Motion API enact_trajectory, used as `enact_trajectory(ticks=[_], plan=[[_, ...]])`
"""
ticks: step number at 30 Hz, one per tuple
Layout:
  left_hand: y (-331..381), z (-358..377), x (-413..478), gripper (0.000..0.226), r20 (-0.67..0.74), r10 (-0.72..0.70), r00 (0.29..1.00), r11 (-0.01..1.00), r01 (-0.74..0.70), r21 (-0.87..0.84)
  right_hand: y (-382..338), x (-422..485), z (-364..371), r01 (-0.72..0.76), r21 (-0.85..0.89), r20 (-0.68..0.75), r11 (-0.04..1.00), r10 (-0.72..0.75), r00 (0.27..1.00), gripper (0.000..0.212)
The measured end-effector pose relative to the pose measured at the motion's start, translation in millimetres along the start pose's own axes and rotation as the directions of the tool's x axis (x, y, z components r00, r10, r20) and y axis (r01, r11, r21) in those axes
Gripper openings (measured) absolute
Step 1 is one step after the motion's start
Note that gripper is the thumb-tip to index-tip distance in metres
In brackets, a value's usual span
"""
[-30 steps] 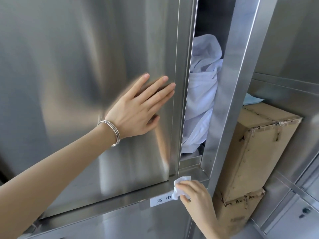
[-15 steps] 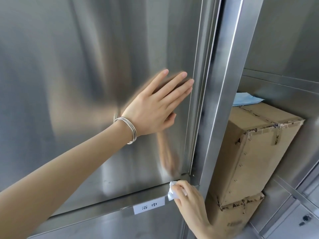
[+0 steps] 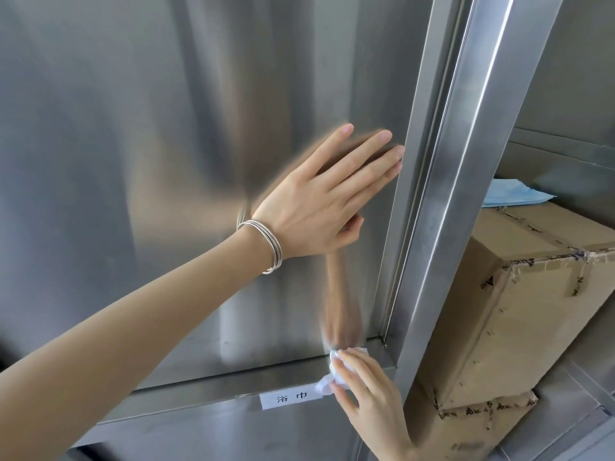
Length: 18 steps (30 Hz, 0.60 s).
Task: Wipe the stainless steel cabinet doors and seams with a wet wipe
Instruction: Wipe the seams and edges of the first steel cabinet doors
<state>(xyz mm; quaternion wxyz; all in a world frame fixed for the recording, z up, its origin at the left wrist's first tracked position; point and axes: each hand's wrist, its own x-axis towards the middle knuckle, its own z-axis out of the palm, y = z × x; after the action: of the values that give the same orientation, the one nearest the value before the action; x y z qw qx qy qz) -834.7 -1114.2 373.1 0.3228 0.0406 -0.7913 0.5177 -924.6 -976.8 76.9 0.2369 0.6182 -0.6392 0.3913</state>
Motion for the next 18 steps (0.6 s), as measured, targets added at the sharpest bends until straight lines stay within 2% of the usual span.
enact_trajectory(ticks=[3, 6, 12, 18], plan=[[0.1, -0.3, 0.6, 0.065, 0.007, -0.004, 1.000, 1.000, 0.004, -0.015, 4.7, 1.4, 2.6, 0.021, 0.006, -0.033, 1.000, -0.021, 0.999, 0.024], [0.4, -1.3, 0.5, 0.064, 0.030, -0.013, 0.999, 0.998, 0.015, -0.054, 5.4, 7.6, 2.9, 0.047, 0.030, -0.050, 0.998, -0.046, 0.998, 0.032], [-2.0, -12.5, -3.3, 0.063, 0.068, -0.007, 0.998, 0.986, 0.018, -0.163, 6.0, 16.8, -5.3, 0.156, 0.000, 0.011, 0.988, -0.156, 0.988, 0.040], [36.3, -50.6, -90.0, 0.056, 0.190, -0.133, 0.973, 0.920, 0.193, -0.341, -22.5, 15.8, -31.5, 0.192, 0.023, 0.011, 0.981, -0.193, 0.981, 0.043]])
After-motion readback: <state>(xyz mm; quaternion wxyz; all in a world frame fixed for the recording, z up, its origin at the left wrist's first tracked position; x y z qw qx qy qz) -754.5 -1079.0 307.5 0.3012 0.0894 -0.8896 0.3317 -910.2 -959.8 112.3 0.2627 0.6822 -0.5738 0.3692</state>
